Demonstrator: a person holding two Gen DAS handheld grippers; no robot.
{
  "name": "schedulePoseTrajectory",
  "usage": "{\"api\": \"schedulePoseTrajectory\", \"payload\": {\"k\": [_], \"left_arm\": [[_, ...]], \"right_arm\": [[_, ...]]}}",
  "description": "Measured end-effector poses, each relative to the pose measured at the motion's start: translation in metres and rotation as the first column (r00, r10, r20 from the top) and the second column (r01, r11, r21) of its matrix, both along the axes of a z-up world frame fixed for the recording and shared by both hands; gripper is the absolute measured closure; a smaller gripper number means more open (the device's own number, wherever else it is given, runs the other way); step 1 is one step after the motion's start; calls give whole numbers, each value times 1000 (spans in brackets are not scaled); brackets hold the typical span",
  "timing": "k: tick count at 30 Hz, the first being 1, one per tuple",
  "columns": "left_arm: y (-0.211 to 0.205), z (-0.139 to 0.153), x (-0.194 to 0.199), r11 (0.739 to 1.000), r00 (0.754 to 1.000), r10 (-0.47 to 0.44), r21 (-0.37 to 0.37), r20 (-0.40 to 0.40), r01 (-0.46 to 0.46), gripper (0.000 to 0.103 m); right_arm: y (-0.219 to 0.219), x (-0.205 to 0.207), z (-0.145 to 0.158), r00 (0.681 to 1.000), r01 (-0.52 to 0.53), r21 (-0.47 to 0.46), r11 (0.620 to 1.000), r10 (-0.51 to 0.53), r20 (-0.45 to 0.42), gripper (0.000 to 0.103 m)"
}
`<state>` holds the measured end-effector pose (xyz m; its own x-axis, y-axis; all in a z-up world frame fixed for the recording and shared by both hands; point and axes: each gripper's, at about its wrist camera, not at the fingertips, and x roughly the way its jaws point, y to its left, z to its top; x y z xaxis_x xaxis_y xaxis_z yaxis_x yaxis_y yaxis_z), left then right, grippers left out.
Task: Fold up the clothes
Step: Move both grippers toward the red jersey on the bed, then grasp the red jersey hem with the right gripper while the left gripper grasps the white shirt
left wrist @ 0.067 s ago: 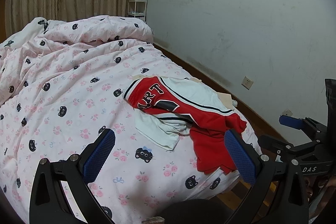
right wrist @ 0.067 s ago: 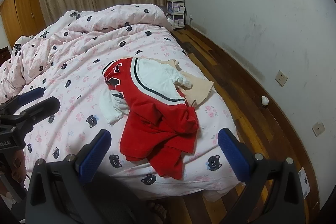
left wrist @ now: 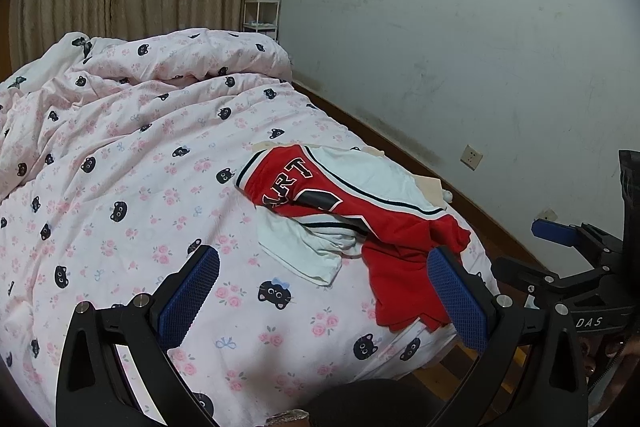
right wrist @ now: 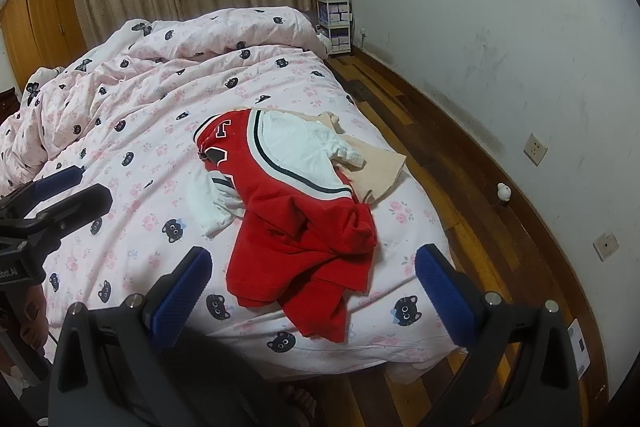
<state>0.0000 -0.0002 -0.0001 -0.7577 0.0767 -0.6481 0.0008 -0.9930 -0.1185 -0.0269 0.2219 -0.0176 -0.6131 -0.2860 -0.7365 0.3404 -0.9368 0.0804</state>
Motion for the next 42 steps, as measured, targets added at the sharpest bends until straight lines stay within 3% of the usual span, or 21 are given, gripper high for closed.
{"api": "schedulePoseTrajectory", "payload": {"k": [24, 29, 42], "left_arm": [[-8, -12, -2, 1000, 1000, 8, 6, 15, -9, 1], [-11, -15, -4, 1000, 1000, 14, 16, 23, -15, 1], [-21, -26, -12, 999, 999, 18, 40, 45, -20, 1]], "right_arm": [[-2, -33, -29, 999, -23, 1, 1000, 23, 31, 2], [-4, -43, -40, 998, -19, 6, 1000, 18, 58, 16], [-6, -58, -61, 994, -16, -14, 1000, 17, 109, 31]]}}
